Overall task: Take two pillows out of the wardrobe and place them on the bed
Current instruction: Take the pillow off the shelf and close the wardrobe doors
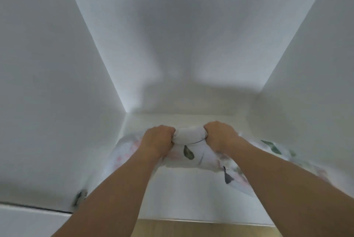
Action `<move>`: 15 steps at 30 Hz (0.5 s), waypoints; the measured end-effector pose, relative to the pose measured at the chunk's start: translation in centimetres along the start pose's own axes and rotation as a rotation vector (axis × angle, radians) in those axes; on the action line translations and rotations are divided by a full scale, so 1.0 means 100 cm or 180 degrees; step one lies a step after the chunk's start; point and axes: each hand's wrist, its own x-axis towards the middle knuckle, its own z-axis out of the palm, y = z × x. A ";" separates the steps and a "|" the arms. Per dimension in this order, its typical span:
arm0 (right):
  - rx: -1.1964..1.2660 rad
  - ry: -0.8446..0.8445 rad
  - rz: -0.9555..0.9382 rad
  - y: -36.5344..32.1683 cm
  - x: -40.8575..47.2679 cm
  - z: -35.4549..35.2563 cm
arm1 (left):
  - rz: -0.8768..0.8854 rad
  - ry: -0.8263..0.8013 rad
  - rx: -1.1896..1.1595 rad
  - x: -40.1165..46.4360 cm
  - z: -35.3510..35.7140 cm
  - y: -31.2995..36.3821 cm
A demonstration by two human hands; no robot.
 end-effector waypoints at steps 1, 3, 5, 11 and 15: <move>-0.0014 -0.0026 -0.0044 -0.010 -0.019 -0.034 | -0.0051 -0.0036 -0.0042 -0.019 -0.039 0.004; -0.0079 -0.0150 -0.0112 -0.029 -0.060 -0.096 | -0.0140 -0.0189 -0.0199 -0.059 -0.111 0.012; -0.0119 -0.0233 -0.0149 -0.048 -0.109 -0.156 | -0.0263 -0.0289 -0.0433 -0.102 -0.181 0.022; 0.0159 -0.0247 -0.0380 -0.094 -0.274 -0.295 | -0.0626 -0.0304 -0.0941 -0.242 -0.360 0.068; 0.0471 -0.0550 -0.0647 -0.115 -0.350 -0.347 | -0.0955 -0.0149 -0.1141 -0.322 -0.425 0.088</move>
